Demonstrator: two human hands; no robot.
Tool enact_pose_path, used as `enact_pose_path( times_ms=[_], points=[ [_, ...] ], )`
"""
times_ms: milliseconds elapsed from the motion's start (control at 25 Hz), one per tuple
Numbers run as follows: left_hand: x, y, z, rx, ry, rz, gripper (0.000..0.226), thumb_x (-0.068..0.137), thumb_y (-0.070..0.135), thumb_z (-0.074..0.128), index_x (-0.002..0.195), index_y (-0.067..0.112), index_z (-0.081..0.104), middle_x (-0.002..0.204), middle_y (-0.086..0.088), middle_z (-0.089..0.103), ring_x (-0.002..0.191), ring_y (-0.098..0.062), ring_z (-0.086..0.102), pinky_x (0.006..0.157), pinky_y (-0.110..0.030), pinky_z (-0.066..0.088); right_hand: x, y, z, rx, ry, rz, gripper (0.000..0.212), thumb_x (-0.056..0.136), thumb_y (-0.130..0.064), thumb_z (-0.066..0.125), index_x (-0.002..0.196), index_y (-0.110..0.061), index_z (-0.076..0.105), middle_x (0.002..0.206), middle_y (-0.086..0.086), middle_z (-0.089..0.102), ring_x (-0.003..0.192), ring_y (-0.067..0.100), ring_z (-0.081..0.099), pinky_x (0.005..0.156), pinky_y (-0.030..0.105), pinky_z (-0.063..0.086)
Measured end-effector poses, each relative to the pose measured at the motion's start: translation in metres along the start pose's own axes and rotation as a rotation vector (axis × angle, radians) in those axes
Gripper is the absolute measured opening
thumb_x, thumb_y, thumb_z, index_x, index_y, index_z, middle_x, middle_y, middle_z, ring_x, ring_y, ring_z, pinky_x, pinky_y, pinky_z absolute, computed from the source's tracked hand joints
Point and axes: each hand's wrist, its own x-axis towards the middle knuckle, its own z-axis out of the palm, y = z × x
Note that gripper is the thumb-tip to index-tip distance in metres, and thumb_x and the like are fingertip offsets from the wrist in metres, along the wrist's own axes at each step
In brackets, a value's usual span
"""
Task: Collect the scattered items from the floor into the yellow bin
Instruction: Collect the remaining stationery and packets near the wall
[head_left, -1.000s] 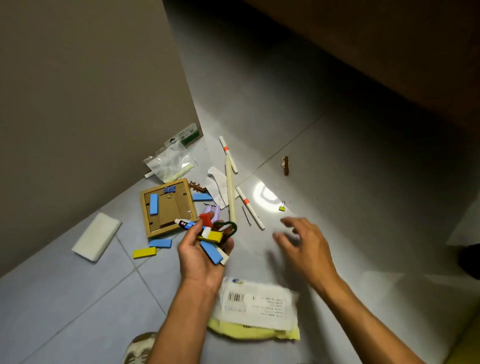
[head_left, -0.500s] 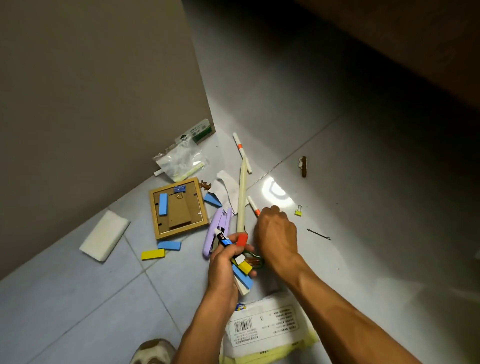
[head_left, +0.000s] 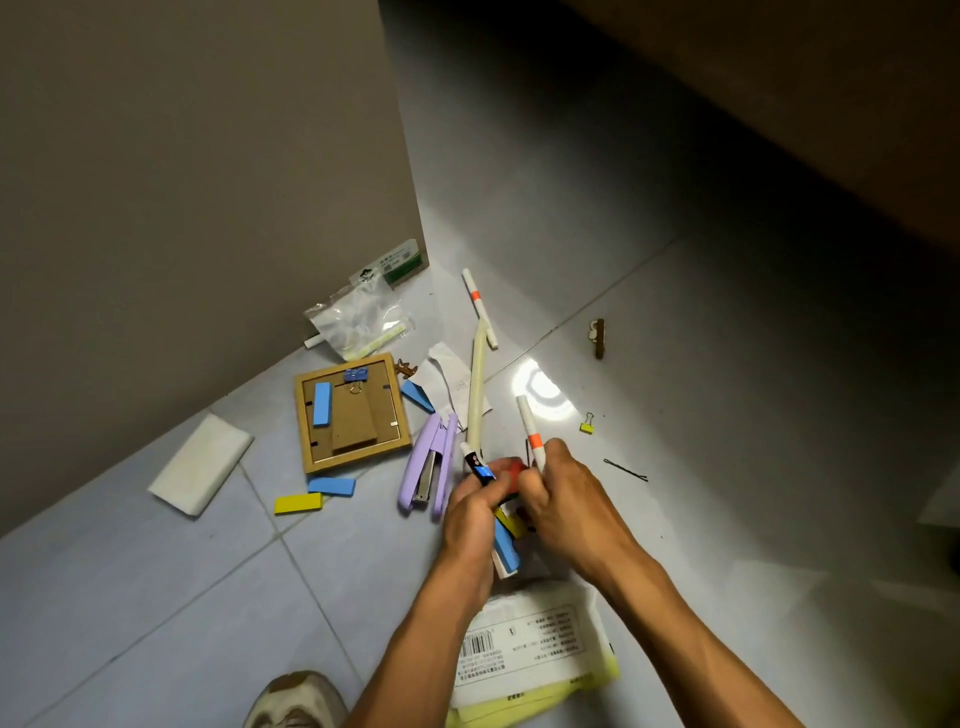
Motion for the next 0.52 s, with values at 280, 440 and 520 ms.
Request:
enact_pose_path(
  times_ms=[280,440,520],
  points=[
    [-0.053,0.013,0.033,0.183,-0.218,0.124,0.025,0.09,0.046,0.055,0.094,0.032,0.076,0.098,-0.004,0.076,0.095,-0.017,0.072,0.078,-0.031,0.057,-0.06,-0.018,-0.043,-0.264,0.044,-0.052,0.023,0.099,-0.044,0.034,0.101,-0.022,0.042,0.072,-0.007,0.052,0.06,0.008,0.048,0.049,0.026,0.031],
    [-0.123,0.009,0.079,0.331,-0.337,0.207,0.029,0.098,0.04,0.049,0.093,0.021,0.072,0.093,-0.008,0.075,0.093,-0.024,0.071,0.079,-0.033,0.057,-0.145,-0.016,-0.085,-0.285,0.218,-0.012,0.022,0.098,-0.042,0.031,0.107,-0.023,0.039,0.07,-0.008,0.048,0.058,0.007,0.045,0.048,0.025,0.027],
    [-0.161,-0.01,0.11,0.443,-0.417,0.237,0.03,0.099,0.041,0.047,0.09,0.022,0.069,0.086,-0.005,0.074,0.084,-0.023,0.07,0.074,-0.035,0.057,-0.196,0.001,-0.108,-0.24,0.305,0.031,0.018,0.098,-0.039,0.032,0.106,-0.025,0.04,0.073,-0.006,0.051,0.061,0.011,0.048,0.05,0.027,0.031]
  ],
)
